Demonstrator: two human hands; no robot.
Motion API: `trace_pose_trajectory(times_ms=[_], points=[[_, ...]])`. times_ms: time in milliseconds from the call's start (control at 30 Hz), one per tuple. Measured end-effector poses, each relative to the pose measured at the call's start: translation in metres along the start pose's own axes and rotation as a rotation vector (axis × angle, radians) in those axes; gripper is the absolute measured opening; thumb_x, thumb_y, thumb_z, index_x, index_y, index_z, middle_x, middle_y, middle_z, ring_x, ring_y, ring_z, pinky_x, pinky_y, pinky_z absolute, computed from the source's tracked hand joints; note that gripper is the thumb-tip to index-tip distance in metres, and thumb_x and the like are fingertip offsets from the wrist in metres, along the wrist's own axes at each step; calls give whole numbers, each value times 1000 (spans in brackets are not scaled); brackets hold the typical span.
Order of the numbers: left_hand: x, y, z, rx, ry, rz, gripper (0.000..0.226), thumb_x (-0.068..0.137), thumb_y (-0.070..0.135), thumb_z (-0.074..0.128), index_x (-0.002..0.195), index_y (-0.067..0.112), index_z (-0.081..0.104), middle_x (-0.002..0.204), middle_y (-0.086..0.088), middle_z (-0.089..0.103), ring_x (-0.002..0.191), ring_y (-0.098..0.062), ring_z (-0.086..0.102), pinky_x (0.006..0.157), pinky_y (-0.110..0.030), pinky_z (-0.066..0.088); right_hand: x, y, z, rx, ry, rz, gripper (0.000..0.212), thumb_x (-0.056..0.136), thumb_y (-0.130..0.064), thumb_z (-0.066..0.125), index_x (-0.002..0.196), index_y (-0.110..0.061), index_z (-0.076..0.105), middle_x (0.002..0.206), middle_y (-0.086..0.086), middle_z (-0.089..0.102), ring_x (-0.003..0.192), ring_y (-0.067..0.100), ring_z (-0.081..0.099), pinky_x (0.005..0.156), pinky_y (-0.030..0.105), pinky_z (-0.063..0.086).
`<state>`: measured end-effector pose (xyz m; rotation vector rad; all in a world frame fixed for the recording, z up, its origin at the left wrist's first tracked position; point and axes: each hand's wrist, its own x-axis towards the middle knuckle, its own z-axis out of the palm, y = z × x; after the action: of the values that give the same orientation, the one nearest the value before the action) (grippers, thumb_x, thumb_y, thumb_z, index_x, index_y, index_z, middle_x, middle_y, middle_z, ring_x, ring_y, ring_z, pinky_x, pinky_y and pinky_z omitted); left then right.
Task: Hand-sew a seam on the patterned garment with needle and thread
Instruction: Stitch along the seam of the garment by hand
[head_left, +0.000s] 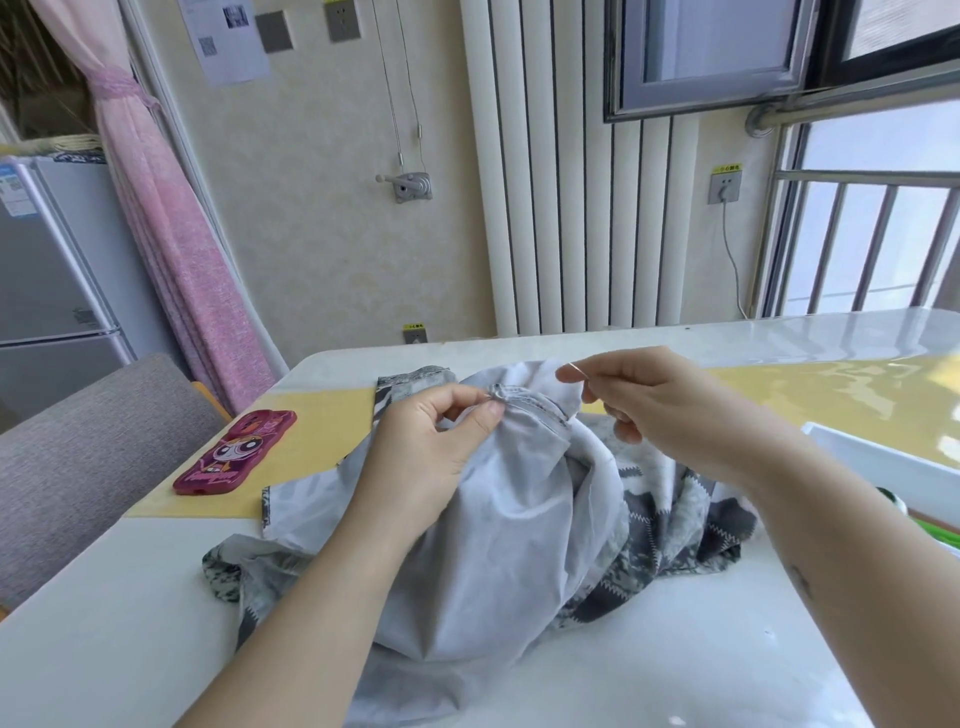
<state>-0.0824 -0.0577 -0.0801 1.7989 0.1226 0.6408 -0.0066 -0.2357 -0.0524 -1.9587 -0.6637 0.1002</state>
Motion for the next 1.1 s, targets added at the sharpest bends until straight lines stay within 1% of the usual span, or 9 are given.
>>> trace_pose_trajectory(times_ms=[100,167,233,300,433,600,800,1000,1100], points=[[1,-1,0,-19,8,2,12,85,16,70,76,25,71,81,9,71,82,-9,61,87,-30,48,-20,-19,-1,35,88,-146,24,96,-7,47,98,-15,69,71,-5,66,53,9,54,53,17,47],[1,-1,0,-14,10,15,12,85,17,69,76,25,70,78,13,70,80,-6,61,83,-27,47,-34,-31,8,54,34,-190,17,94,-9,53,89,-16,68,70,0,71,53,9,60,57,25,52],[1,-1,1,7,8,29,11,86,18,68,77,24,69,73,17,68,74,0,59,76,-22,45,-41,-33,22,-71,-5,-204,16,93,-15,55,81,-21,63,67,-3,71,53,10,63,58,32,52],[1,-1,3,0,2,27,11,86,19,67,77,24,69,68,18,66,70,2,56,72,-20,41,-40,-29,34,-203,24,-200,17,92,-20,54,77,-24,58,62,-6,69,50,6,59,53,24,47],[0,0,3,-37,-12,16,12,86,18,67,77,25,70,69,17,68,73,0,58,74,-19,41,-33,-24,44,-299,108,-219,13,91,-23,54,80,-28,57,60,-6,67,51,3,53,50,14,36],[1,1,2,-61,-14,26,15,87,16,67,76,25,71,76,11,71,79,-4,61,79,-21,45,-27,-24,45,-330,136,-221,12,91,-20,53,87,-21,63,63,-2,69,47,3,48,50,14,37],[0,2,3,-26,-9,46,17,88,16,66,76,28,69,72,15,69,73,3,59,71,-11,43,-21,-21,44,-373,144,-216,12,91,-20,53,88,-22,65,66,-1,70,50,9,47,53,21,39],[-2,3,4,12,-1,66,18,88,17,66,75,29,69,68,19,68,67,7,57,66,-8,41,-19,-21,44,-376,157,-208,12,91,-20,53,89,-21,65,68,-2,69,59,11,55,60,27,45],[-3,4,4,30,-1,75,19,88,18,66,74,30,69,66,22,66,65,9,56,64,-6,39,-19,-20,44,-385,158,-201,11,92,-22,53,90,-23,64,70,-3,70,59,13,55,59,28,45]])
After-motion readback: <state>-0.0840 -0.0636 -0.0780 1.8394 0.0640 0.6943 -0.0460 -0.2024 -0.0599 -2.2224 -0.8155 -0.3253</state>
